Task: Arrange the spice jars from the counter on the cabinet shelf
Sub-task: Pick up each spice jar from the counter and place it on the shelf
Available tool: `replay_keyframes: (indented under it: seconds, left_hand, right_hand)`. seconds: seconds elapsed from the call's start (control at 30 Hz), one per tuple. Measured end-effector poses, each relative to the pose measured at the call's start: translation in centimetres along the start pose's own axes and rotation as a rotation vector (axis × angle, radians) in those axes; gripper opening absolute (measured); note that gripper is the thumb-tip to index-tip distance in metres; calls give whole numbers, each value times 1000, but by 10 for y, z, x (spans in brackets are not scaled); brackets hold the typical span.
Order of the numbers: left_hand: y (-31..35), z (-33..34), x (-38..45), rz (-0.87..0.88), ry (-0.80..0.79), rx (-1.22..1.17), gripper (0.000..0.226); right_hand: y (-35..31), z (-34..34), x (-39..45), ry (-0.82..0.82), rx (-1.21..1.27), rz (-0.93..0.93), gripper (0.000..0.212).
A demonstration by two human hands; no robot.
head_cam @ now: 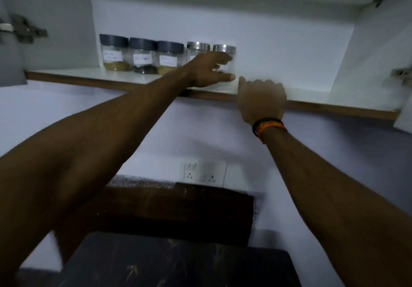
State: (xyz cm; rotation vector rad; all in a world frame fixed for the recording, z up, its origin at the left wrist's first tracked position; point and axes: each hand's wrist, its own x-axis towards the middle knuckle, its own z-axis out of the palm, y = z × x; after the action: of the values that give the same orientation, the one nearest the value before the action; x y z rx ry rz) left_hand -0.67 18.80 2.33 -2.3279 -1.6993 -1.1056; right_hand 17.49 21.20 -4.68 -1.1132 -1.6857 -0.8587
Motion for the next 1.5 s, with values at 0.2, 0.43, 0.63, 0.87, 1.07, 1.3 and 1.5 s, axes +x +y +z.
replay_keyframes:
  seconds: [0.2, 0.43, 0.63, 0.87, 1.07, 1.3, 1.5]
  left_hand:
    - [36, 7, -58, 100, 46, 111, 57]
    - [54, 38, -118, 198, 198, 144, 44]
    - [41, 94, -172, 284, 304, 154, 35]
    - [2, 166, -241, 56, -98, -66, 40]
    - [-25, 228, -315, -87, -432, -206, 35]
    - [-39, 284, -399, -319, -619, -308, 40]
    - [-51, 306, -448, -538, -645, -308, 47]
  right_hand:
    - [-5, -15, -29, -53, 122, 15, 41]
    - [-8, -39, -74, -204, 206, 4, 68]
    - [-23, -40, -140, -339, 312, 63, 72]
    - [-32, -35, -254, -658, 394, 192, 56]
    - [-37, -35, -343, -952, 409, 257, 29]
    - [-42, -51, -419, -1181, 394, 260, 25]
    - [-56, -65, -469, -1326, 408, 269, 30]
